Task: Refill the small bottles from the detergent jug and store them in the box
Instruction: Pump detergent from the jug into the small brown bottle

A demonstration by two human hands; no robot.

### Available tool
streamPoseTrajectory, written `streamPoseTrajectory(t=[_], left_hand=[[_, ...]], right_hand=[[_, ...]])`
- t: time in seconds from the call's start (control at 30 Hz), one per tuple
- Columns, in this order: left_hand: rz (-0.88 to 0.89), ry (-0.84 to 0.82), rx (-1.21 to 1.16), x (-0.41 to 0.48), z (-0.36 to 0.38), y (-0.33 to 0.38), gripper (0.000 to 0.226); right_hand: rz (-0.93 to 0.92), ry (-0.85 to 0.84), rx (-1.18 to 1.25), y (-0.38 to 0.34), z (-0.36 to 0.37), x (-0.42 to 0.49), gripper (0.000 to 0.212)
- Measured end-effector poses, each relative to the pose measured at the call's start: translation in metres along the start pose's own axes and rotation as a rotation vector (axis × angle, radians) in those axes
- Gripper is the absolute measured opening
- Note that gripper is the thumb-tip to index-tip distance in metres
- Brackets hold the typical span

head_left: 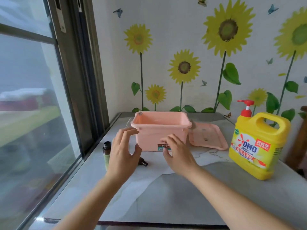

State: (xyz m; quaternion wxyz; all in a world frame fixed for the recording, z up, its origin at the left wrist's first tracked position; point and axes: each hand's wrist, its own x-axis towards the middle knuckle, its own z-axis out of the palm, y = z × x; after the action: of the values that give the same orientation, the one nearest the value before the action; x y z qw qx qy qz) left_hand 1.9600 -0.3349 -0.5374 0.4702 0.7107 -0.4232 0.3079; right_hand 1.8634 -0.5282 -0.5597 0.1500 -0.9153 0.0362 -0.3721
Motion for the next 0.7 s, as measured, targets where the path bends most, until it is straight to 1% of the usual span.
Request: streamPoseTrajectory(t=[0.03, 0.07, 0.1, 0.13, 0.2, 0.23, 0.27, 0.3, 0.33, 0.37, 0.4, 0.43, 0.5, 0.57, 0.63, 0.7], left_hand=[[-0.051, 0.086, 0.013, -0.003, -0.012, -0.006, 0.046], [-0.145, 0.158, 0.017, -0.005, -0.023, -0.013, 0.055], [-0.265, 0.195, 0.013, -0.008, -0.034, -0.023, 0.064], [-0.401, 0.182, -0.009, -0.011, -0.040, -0.033, 0.073], [-0.623, 0.072, -0.077, -0.022, -0.046, -0.049, 0.085], [-0.676, 0.007, -0.108, -0.028, -0.045, -0.056, 0.087], [-0.695, -0.046, -0.121, -0.035, -0.043, -0.062, 0.082], [-0.685, -0.078, -0.110, -0.039, -0.042, -0.068, 0.070], [-0.655, -0.090, -0.081, -0.043, -0.041, -0.071, 0.053], [-0.619, -0.087, -0.049, -0.044, -0.042, -0.073, 0.037], [-0.587, -0.075, -0.033, -0.045, -0.045, -0.072, 0.027], [-0.554, -0.047, -0.031, -0.045, -0.047, -0.070, 0.021], [-0.496, 0.041, -0.074, -0.044, -0.052, -0.062, 0.018], [-0.432, 0.062, -0.154, -0.038, -0.054, -0.046, 0.018], [-0.388, -0.028, -0.260, -0.025, -0.048, -0.025, 0.015], [-0.379, -0.131, -0.378, -0.013, -0.033, -0.004, 0.010]], right_hand=[[-0.003, -0.029, 0.040, -0.004, 0.010, -0.002, 0.028], [-0.010, -0.043, 0.067, -0.006, 0.017, -0.003, 0.027], [-0.012, -0.044, 0.099, -0.009, 0.024, -0.003, 0.026], [0.005, -0.037, 0.132, -0.011, 0.030, -0.003, 0.026], [0.045, -0.010, 0.194, -0.014, 0.041, -0.003, 0.025], [0.065, 0.002, 0.214, -0.015, 0.044, -0.003, 0.025], [0.080, 0.013, 0.228, -0.016, 0.045, -0.003, 0.025], [0.089, 0.020, 0.238, -0.018, 0.045, -0.002, 0.025], [0.092, 0.021, 0.242, -0.019, 0.042, -0.002, 0.025], [0.092, 0.019, 0.241, -0.020, 0.038, -0.002, 0.025], [0.091, 0.023, 0.233, -0.019, 0.033, -0.002, 0.025], [0.087, 0.033, 0.223, -0.018, 0.026, -0.002, 0.025], [0.069, 0.057, 0.207, -0.013, 0.008, -0.001, 0.024], [0.058, 0.097, 0.153, -0.005, -0.019, 0.005, 0.023], [0.083, 0.176, 0.045, 0.007, -0.055, 0.017, 0.020], [0.133, 0.264, -0.092, 0.024, -0.094, 0.031, 0.020]])
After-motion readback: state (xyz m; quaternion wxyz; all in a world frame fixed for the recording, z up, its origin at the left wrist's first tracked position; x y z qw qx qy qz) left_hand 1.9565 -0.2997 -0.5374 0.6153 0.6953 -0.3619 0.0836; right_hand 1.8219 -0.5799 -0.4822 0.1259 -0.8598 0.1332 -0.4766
